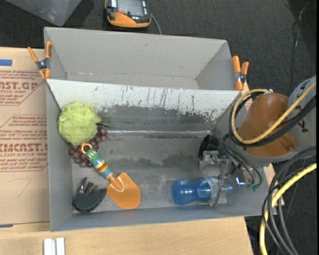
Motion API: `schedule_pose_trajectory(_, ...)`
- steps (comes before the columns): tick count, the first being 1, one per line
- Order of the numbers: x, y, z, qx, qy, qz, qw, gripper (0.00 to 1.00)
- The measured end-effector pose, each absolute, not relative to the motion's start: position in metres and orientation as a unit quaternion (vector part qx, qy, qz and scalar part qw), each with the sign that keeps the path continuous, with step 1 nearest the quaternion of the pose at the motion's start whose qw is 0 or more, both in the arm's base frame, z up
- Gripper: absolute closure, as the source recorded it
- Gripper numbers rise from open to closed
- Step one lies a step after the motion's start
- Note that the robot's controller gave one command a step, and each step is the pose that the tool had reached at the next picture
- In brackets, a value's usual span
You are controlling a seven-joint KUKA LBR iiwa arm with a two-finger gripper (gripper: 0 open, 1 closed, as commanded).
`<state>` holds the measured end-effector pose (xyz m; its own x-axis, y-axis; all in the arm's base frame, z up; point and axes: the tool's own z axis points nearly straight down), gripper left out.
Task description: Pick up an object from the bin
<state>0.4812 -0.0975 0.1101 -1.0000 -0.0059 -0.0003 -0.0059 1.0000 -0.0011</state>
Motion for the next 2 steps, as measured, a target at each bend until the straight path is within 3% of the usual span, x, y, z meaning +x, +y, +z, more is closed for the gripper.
schedule_pose_trajectory(1, 0.479, -0.088, 0.105, -0.002, 1.0, 0.0, 0.0, 0.0)
schedule_pose_trajectory(2, 0.487, -0.086, 0.071, 0.005, 1.0, -0.001, 0.005, 0.0)
